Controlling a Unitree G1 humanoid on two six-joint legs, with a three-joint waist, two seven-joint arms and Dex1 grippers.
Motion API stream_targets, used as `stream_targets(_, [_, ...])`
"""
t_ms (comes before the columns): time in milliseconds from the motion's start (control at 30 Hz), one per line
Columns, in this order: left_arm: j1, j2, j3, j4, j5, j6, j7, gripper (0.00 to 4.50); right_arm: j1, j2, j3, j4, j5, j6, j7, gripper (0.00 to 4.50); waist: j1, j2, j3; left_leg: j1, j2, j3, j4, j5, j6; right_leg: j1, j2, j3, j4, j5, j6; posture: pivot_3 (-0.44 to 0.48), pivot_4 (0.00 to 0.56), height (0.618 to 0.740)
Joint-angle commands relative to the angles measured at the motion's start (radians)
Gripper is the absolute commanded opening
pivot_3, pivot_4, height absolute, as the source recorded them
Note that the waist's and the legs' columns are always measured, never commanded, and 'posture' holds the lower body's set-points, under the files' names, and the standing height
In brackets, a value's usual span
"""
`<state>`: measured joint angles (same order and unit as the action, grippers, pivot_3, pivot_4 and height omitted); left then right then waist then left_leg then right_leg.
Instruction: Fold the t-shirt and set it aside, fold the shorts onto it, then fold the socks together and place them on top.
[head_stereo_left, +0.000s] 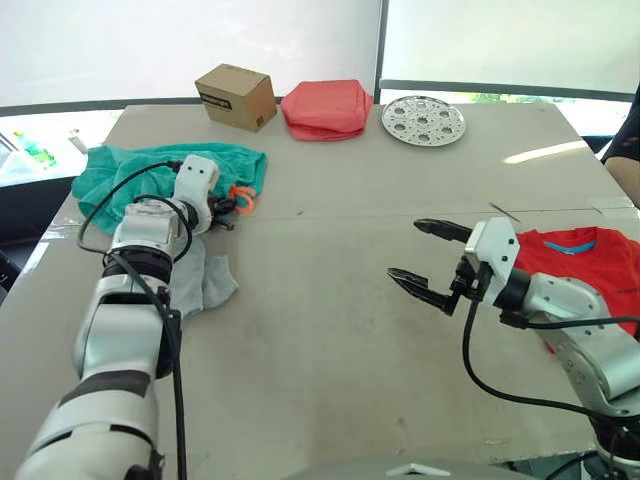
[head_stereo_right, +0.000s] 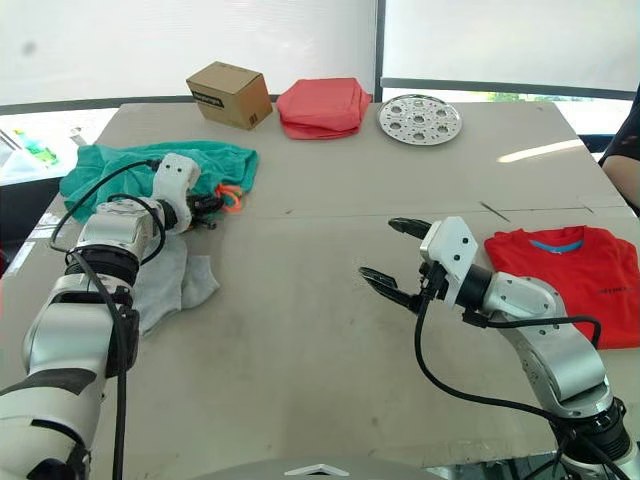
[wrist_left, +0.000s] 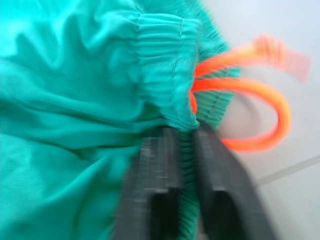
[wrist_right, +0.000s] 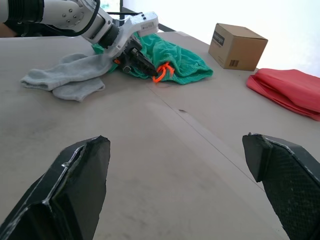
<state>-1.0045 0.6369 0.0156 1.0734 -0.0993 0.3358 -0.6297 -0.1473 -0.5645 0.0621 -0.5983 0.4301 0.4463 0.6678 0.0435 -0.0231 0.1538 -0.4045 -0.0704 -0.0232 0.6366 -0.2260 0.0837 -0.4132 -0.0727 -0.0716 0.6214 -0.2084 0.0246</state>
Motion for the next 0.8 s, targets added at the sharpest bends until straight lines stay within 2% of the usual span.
stream_targets(33, [-0.148,-0.052,0.065,0.009,-0.044,-0.030,-0.015,0.01,-0.011,-0.005,-0.037,-0.036,-0.011,-0.015,-0.022,4.50,0.002,-0.003,0.001,-0.002,0.000,-0.001,0.002,0.000,0.000,0.000,0.000,-0.003,0.000,0.001,0.002,0.000,0.150,0.740])
stream_targets(133, [-0.225,-0.129,0.064,-0.020,-0.055,0.029,-0.042,0.01,-0.028,-0.009,-0.048,-0.020,-0.021,-0.021,-0.028,4.50,0.007,-0.003,0.001,-0.012,0.000,-0.006,0.009,0.000,0.001,-0.006,0.000,-0.009,0.000,0.007,-0.001,0.000,0.150,0.740])
stream_targets(233, [-0.219,-0.264,0.047,-0.171,-0.113,0.191,-0.071,0.01,-0.027,-0.036,-0.081,-0.007,-0.027,-0.024,-0.017,4.50,0.003,-0.003,0.001,-0.012,-0.001,-0.005,0.012,-0.002,0.004,-0.004,0.000,-0.009,0.000,0.007,0.000,0.000,0.150,0.740])
stream_targets(300, [-0.149,-0.350,0.038,-0.350,-0.168,0.357,-0.053,0.01,-0.011,-0.065,-0.108,-0.001,-0.038,-0.026,-0.008,4.50,0.003,-0.002,0.001,-0.012,-0.002,-0.005,0.013,-0.002,0.004,-0.002,0.000,-0.009,0.000,0.007,0.002,0.000,0.150,0.740])
stream_targets(400, [0.039,-0.459,-0.023,-0.664,-0.209,0.564,0.010,0.01,0.028,-0.124,-0.146,0.002,-0.062,-0.017,0.003,4.50,-0.005,-0.001,0.001,-0.011,-0.002,-0.005,0.014,-0.001,0.003,-0.001,0.000,-0.008,-0.001,0.007,0.003,0.000,0.150,0.740])
stream_targets(567, [0.284,-0.568,-0.117,-0.941,-0.255,0.690,0.058,0.01,0.105,-0.208,-0.178,0.024,-0.137,0.003,-0.008,4.50,-0.021,0.001,0.001,-0.009,0.001,-0.004,0.013,0.001,0.001,-0.001,0.001,-0.007,0.001,0.008,0.001,0.000,0.150,0.740])
stream_targets(600, [0.302,-0.583,-0.103,-0.980,-0.274,0.704,0.068,0.79,0.116,-0.225,-0.166,0.024,-0.159,0.001,-0.003,4.50,-0.020,0.002,0.002,-0.009,0.002,-0.004,0.013,0.001,0.000,-0.001,0.002,-0.008,0.001,0.007,0.001,0.000,0.150,0.740])
stream_targets(733, [0.306,-0.568,-0.007,-1.064,-0.340,0.697,0.062,1.79,0.101,-0.225,-0.118,0.003,-0.174,-0.001,0.007,4.50,-0.017,0.004,0.003,-0.009,0.003,-0.005,0.014,0.000,0.000,-0.001,0.002,-0.010,0.002,0.006,0.003,0.000,0.150,0.740])
stream_targets(767, [0.303,-0.530,0.038,-1.095,-0.386,0.695,0.020,2.17,0.077,-0.224,-0.069,0.007,-0.199,-0.003,0.015,4.50,-0.019,0.004,0.002,-0.009,0.004,-0.004,0.015,0.000,-0.001,-0.001,0.001,-0.011,0.002,0.006,0.001,0.000,0.150,0.740])
stream_targets(800, [0.303,-0.503,0.066,-1.119,-0.419,0.699,-0.009,2.17,0.061,-0.224,-0.033,0.010,-0.218,-0.005,0.020,4.50,-0.022,0.004,0.002,-0.008,0.005,-0.004,0.016,0.000,-0.001,0.000,0.001,-0.013,0.002,0.006,0.001,0.000,0.150,0.740])
